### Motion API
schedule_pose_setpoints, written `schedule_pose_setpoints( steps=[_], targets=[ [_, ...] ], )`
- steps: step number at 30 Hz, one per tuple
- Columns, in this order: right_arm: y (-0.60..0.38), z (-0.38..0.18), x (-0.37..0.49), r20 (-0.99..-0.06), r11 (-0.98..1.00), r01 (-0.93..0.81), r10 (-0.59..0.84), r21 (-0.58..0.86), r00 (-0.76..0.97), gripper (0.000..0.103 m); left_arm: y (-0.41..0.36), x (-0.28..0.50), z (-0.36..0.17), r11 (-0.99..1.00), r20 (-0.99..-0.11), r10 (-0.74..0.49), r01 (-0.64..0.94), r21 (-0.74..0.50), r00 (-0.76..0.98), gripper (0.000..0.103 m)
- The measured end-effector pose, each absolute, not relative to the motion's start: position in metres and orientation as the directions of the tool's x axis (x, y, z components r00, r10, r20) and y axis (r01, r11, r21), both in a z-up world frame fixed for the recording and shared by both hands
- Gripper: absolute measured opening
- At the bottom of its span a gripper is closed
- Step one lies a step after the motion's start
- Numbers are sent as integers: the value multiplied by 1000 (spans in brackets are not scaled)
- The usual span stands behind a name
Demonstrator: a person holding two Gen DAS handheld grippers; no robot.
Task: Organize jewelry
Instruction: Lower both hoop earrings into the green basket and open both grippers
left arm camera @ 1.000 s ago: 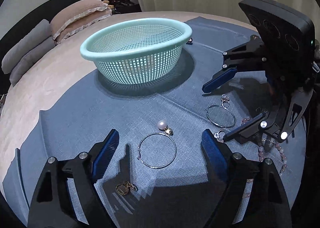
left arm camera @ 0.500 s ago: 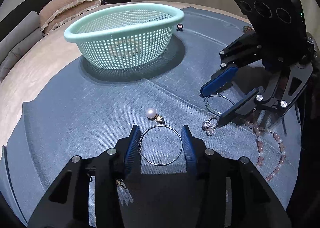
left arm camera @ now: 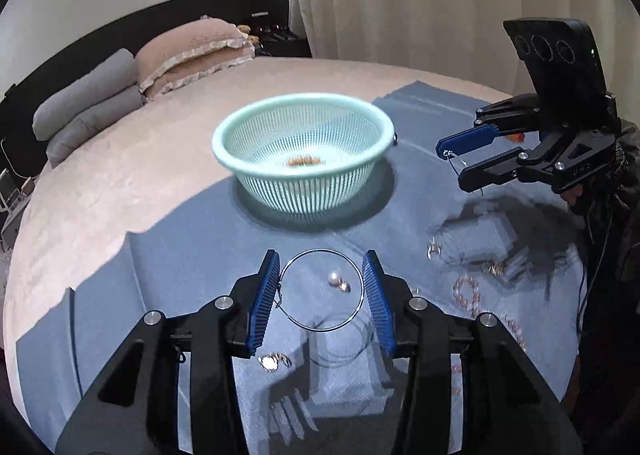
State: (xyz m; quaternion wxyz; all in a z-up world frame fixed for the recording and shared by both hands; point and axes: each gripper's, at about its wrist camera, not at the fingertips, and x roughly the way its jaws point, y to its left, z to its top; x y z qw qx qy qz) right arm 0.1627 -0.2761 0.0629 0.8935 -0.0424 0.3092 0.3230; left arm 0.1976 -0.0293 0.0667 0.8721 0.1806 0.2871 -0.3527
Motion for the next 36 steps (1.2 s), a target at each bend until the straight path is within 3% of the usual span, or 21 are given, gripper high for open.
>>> schedule_pose_setpoints(
  steps=[4,9,20,27,29,34,36],
  targets=[
    [-287,96,190,-543,836,-535,508,123,669,40,-49,216,107,738,-586,-492,665,111,644,44],
    [-299,107,246,-554,866,-422,497,268,668,40,-74,264,131,801,-604,-493,598,-33,626,44],
    [-308,52,293,-617,887,-305,460,346,638,41,-114,325,85,818,-707,-441,571,-64,553,44],
    [-316,42,301,-623,889,-280,454,362,638,43,-115,323,74,798,-715,-443,602,-39,541,46],
    [-318,43,302,-622,889,-280,454,361,638,43,-114,318,76,794,-712,-439,608,-22,548,62],
    [-325,50,292,-614,892,-277,448,358,650,44,-101,301,87,764,-687,-453,645,30,568,83],
    [-329,53,281,-608,892,-290,450,348,654,49,-95,288,90,729,-679,-469,681,64,565,88]
  ],
)
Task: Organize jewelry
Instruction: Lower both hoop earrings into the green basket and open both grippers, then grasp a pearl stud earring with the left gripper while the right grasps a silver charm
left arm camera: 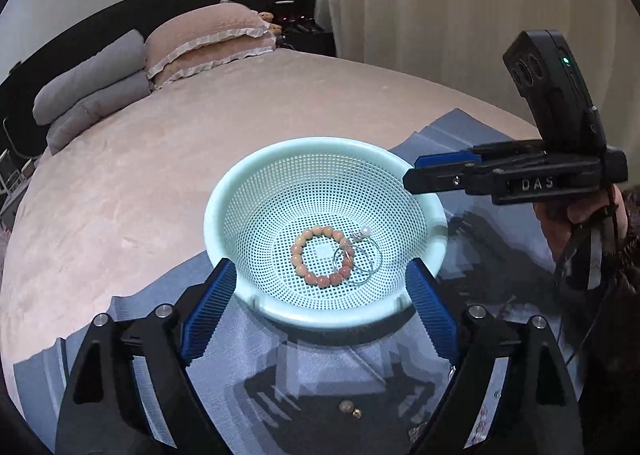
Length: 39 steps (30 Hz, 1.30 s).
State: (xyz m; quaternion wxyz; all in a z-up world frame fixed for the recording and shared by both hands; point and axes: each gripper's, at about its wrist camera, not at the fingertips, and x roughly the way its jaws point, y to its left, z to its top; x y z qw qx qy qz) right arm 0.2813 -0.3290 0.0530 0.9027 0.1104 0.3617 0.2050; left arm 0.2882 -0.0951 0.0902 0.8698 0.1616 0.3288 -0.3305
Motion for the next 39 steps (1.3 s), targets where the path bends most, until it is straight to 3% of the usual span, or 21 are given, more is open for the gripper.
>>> schedule_pose_setpoints(
  steps=[2,6,9,18,35,37,39],
  targets=[
    [-331,56,268,-601,887,-320,461,332,653,55,-90,274,89,682,-683,-475,723,113,555,95],
    [-331,54,237,-602,876,-389,479,285,639,75,-81,248,77,591,-711,-472,786,182,520,97],
    [-325,45,214,-628,868,-443,477,225,614,83,-77,235,58,543,-742,-463,817,195,485,97],
    [-290,-4,177,-737,807,-582,456,106,498,83,-65,231,11,542,-803,-443,833,115,398,97],
    [-259,-23,162,-741,767,-640,455,44,494,84,-69,243,2,595,-795,-447,800,77,409,97],
    [-258,-23,162,-742,762,-647,458,43,490,82,-70,244,1,605,-793,-444,792,77,417,97],
    [-256,-24,162,-747,758,-651,455,39,485,74,-72,245,1,613,-791,-445,787,72,419,97]
  ],
)
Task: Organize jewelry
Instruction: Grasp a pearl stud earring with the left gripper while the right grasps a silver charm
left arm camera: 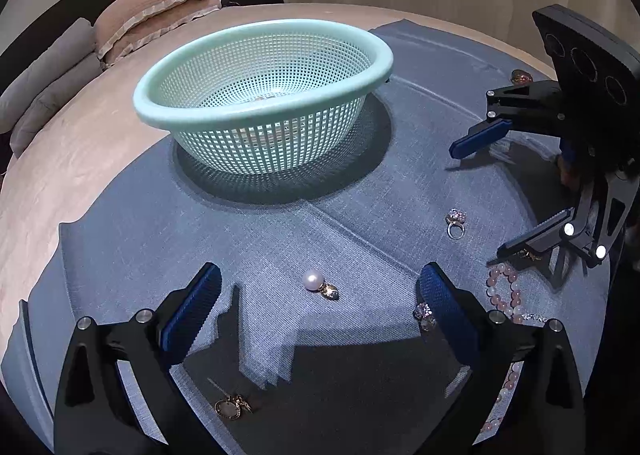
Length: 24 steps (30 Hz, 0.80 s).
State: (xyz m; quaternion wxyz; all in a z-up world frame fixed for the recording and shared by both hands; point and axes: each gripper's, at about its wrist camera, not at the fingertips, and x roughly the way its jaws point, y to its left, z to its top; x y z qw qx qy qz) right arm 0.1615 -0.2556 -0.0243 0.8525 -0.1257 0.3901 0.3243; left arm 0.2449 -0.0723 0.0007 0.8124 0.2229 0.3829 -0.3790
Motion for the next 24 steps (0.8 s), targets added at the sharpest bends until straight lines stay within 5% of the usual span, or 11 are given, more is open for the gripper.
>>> schedule_pose_setpoints(
  steps=[9,12,14,16,24],
  targets=[
    [-250,-29,161,-776,746,-663,451,57,441,32,-80,255,-16,653,-824,-421,758,16,380,84],
    [-250,-30,161,-779,752,-656,450,66,437,18,-81,252,-16,663,-824,-407,748,30,394,62],
    [-251,-30,160,-780,757,-650,448,70,438,9,-80,251,-15,673,-825,-418,740,0,381,28],
    [-252,-29,158,-781,763,-642,446,75,438,8,-77,253,-16,691,-828,-430,721,-46,360,11],
    [-271,-15,148,-750,798,-595,450,95,484,8,-68,232,-12,798,-798,-394,600,-51,456,11]
  ],
)
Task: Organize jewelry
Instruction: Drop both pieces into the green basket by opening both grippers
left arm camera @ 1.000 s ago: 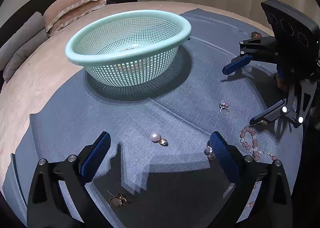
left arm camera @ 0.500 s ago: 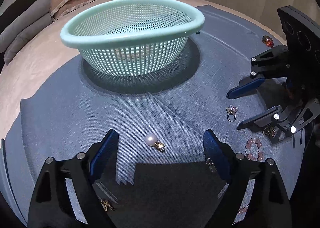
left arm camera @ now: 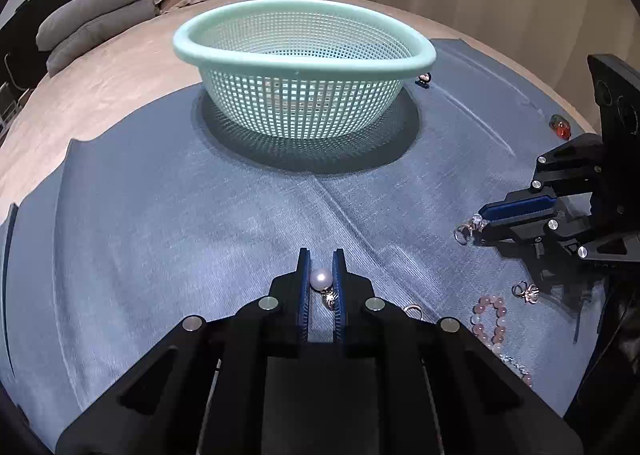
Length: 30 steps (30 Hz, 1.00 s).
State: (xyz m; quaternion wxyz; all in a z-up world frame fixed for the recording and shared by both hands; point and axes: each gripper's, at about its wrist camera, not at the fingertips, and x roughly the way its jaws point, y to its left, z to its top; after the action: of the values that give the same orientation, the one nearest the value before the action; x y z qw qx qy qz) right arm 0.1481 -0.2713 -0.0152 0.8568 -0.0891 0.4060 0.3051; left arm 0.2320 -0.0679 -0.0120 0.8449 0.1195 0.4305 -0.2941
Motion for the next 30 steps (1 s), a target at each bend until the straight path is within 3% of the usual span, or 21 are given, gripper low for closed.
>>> schedule_pose_setpoints(
  steps=[5,12,23,30],
  targets=[
    [-286,0,137,-709,837,-537,443,107,548,8,-38,219,4,864,-759,-417,476,-162,499,11],
    [-305,22,138,-646,906,-384,400,176,650,8,-19,198,30,928,-686,-357,323,-184,634,11],
    [-305,71,199,-540,926,-312,378,212,752,8,-74,248,93,911,-591,-398,378,-165,702,11],
    [-300,68,254,-554,930,-283,367,234,748,9,-110,312,96,911,-632,-376,393,-121,677,11]
  ],
)
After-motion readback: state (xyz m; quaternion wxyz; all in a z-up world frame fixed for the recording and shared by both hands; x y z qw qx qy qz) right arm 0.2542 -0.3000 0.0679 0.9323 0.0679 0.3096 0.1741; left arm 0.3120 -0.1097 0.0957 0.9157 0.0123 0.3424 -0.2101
